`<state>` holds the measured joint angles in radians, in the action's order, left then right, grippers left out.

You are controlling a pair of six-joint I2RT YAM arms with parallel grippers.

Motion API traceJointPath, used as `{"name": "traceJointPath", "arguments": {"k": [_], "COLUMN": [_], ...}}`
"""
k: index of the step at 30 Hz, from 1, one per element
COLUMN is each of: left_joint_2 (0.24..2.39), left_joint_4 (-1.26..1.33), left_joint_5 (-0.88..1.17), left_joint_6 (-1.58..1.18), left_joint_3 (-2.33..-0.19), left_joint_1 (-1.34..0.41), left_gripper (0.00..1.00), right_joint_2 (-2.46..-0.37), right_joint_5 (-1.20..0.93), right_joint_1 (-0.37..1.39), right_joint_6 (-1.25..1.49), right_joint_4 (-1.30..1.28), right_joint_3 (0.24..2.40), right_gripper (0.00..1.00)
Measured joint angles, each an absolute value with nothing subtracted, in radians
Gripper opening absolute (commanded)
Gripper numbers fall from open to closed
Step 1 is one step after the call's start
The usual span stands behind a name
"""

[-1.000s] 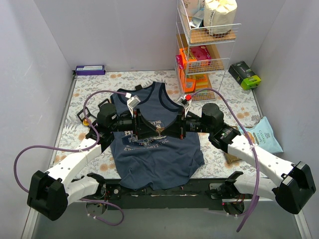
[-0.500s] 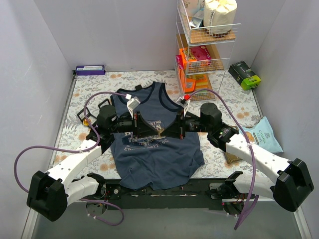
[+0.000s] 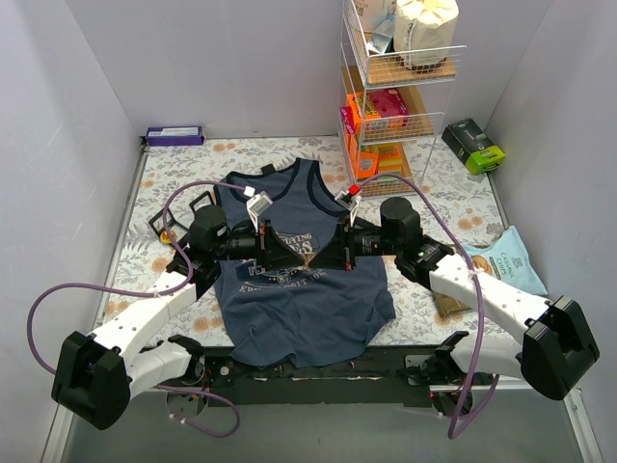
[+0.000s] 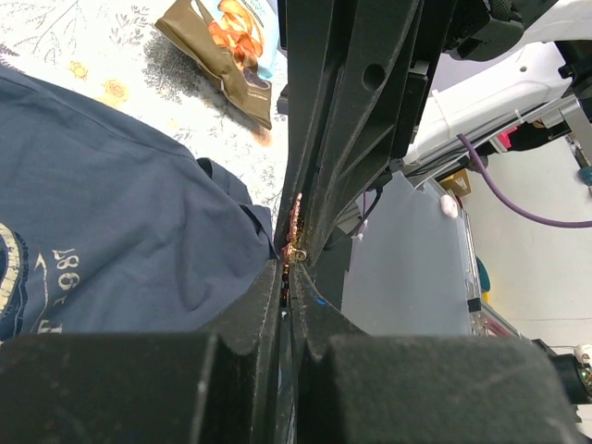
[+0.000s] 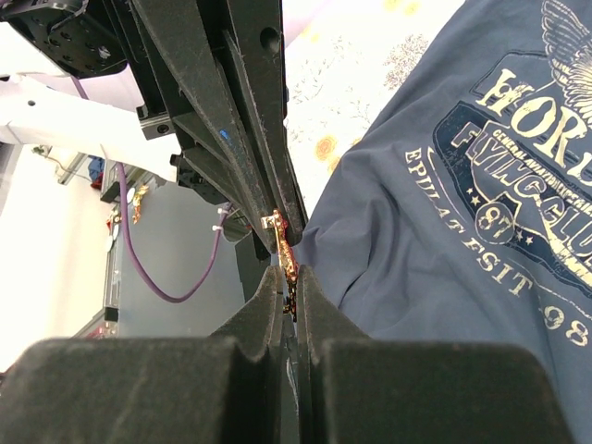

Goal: Pin the brooch onto the clothing
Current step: Open the brooch.

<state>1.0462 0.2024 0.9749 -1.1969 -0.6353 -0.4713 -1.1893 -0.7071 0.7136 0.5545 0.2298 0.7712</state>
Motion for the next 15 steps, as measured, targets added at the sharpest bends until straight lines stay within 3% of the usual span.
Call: {"name": "traceJointPath", "arguments": {"k": [6, 15], "left_joint_2": [1.059, 1.086], "left_joint_4": [0.176, 0.146], "left_joint_5": [0.978, 0.983], "left_joint_6": [-1.178, -1.148], "left_joint_3": [-0.635, -0.64], "left_joint_1": [-0.472, -0.476], "left_gripper": [0.0, 0.0], "right_joint_2": [-1.209, -1.222], "right_joint_5": [-0.732, -0.754], "right_joint_1": [0.713, 0.709], "right_joint_6": [0.55, 0.521], "right_joint_4": [0.226, 0.173], "right_joint_3": [0.772, 0.782], "right_gripper": [0.01, 0.22]}}
